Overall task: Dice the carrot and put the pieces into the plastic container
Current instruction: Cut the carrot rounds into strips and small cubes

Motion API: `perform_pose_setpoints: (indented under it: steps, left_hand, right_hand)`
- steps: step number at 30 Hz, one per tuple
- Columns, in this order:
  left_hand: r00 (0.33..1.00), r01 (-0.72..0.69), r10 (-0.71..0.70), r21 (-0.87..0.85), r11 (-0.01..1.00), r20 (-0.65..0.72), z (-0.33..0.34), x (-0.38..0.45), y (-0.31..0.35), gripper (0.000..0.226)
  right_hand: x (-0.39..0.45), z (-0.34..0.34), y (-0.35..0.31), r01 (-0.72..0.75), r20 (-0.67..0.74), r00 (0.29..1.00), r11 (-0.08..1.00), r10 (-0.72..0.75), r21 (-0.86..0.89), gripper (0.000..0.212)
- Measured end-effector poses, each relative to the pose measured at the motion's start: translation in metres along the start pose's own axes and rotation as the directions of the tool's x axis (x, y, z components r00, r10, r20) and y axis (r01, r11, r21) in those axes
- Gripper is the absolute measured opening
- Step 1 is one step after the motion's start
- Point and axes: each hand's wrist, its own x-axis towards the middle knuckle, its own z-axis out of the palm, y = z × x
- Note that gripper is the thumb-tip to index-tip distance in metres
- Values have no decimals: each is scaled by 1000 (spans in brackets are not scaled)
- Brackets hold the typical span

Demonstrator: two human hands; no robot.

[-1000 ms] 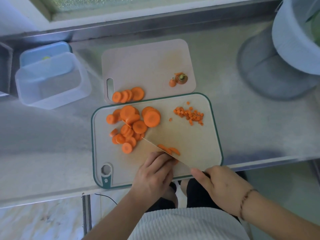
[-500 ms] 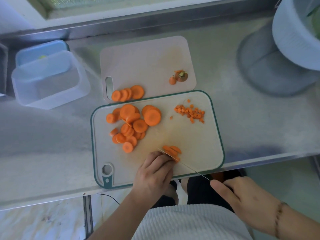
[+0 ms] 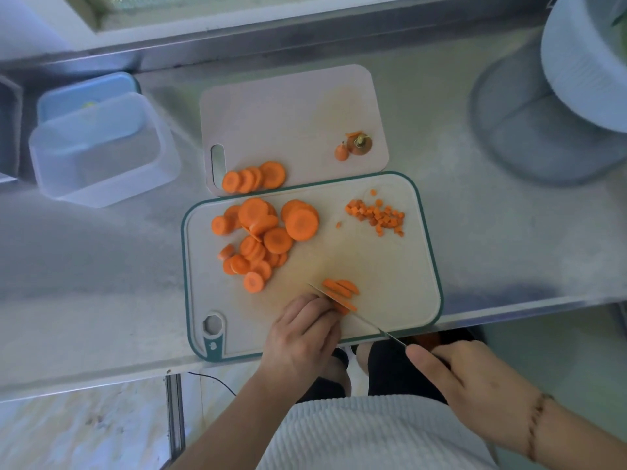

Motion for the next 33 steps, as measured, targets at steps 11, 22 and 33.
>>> perform_pose_setpoints:
  steps: [11, 22, 33]
  left_hand:
    - [998, 8, -10, -37, 999, -56, -2, 1, 4, 18]
    - [995, -23, 35, -113, 993, 99, -21, 3, -3, 7]
    - [968, -145, 151, -43, 988, 201, -72, 64, -37, 29]
  right_hand:
    - [10, 9, -8, -22, 36, 999, 1000, 22, -11, 72]
    - [9, -6, -18, 75, 27, 997, 992, -78, 104, 58]
    - [-11, -28, 12, 26, -220, 975, 999, -15, 45, 65]
